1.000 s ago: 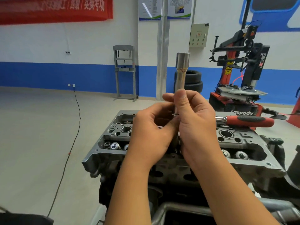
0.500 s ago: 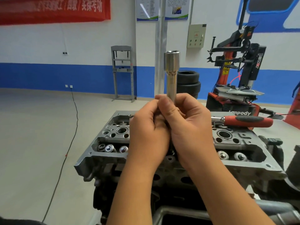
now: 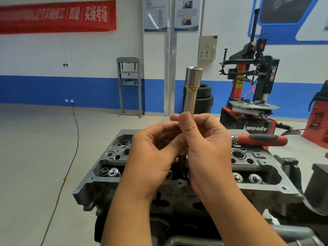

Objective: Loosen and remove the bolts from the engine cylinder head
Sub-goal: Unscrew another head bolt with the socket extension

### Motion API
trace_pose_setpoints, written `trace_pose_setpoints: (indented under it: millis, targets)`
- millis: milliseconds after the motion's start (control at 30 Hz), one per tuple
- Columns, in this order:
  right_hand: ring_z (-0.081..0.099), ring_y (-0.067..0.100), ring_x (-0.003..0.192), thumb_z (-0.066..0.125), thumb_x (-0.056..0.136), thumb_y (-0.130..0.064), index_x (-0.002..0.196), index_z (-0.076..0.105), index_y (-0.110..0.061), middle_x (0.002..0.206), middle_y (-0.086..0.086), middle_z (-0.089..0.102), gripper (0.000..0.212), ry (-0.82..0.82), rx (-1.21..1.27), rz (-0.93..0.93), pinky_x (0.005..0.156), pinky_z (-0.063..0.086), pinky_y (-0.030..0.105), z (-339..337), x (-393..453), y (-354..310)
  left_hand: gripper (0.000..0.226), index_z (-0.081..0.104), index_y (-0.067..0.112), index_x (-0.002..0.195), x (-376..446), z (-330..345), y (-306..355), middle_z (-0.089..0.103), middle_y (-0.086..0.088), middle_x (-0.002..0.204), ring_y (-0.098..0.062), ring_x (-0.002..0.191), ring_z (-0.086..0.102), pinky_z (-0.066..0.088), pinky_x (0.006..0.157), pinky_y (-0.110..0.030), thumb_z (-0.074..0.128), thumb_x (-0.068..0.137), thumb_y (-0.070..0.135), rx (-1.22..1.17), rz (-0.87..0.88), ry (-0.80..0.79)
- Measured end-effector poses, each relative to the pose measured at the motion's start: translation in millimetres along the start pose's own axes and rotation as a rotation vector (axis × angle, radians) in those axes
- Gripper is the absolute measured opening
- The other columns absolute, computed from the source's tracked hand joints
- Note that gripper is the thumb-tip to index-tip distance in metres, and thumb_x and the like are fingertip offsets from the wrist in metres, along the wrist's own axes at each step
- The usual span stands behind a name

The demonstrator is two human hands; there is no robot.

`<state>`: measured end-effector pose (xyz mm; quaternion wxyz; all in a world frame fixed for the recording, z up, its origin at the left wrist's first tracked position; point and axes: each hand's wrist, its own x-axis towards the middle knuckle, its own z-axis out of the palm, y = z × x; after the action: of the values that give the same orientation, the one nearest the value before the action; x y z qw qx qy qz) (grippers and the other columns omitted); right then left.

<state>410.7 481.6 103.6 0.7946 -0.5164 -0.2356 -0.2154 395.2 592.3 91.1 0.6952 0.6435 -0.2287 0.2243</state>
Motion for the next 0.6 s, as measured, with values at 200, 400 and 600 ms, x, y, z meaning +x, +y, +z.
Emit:
trace_pose_setpoints:
  millis: [200, 400, 600]
  targets:
    - [0.074, 0.033, 0.093, 0.065, 0.085, -0.048, 0.087, 0.078, -0.012, 0.091, 0.012, 0.076, 0.038, -0.023, 0.008, 0.07, 0.085, 0.063, 0.045, 1.2, 2.8, 1.1, 0.029, 0.076, 0.03, 0.116, 1.8, 3.9, 0.4, 0.08, 0.007, 0.111, -0.012, 0.109, 0.075, 0.06, 0.096, -0.03, 0.064, 0.1, 0.009, 0.008, -0.024, -0.033]
    - [0.076, 0.025, 0.082, 0.08, 0.074, -0.033, 0.098, 0.067, -0.004, 0.092, 0.017, 0.078, 0.039, -0.018, 0.102, 0.086, 0.078, 0.065, 0.041, 1.7, 2.6, -2.7, 0.027, 0.077, 0.025, 0.107, 0.8, 6.4, -3.7, 0.081, 0.006, 0.099, -0.012, 0.097, 0.078, 0.064, 0.086, -0.032, 0.081, 0.086, 0.009, 0.104, 0.042, 0.117]
    - [0.07, 0.02, 0.082, 0.072, 0.082, -0.038, 0.094, 0.071, -0.007, 0.094, 0.021, 0.072, 0.034, -0.02, 0.024, 0.04, 0.078, 0.061, 0.034, 1.0, 2.2, 1.0, 0.029, 0.074, 0.026, 0.128, -0.4, -1.6, -3.0, 0.078, 0.004, 0.118, -0.016, 0.115, 0.073, 0.059, 0.095, -0.027, 0.057, 0.106, 0.017, 0.015, -0.014, -0.074]
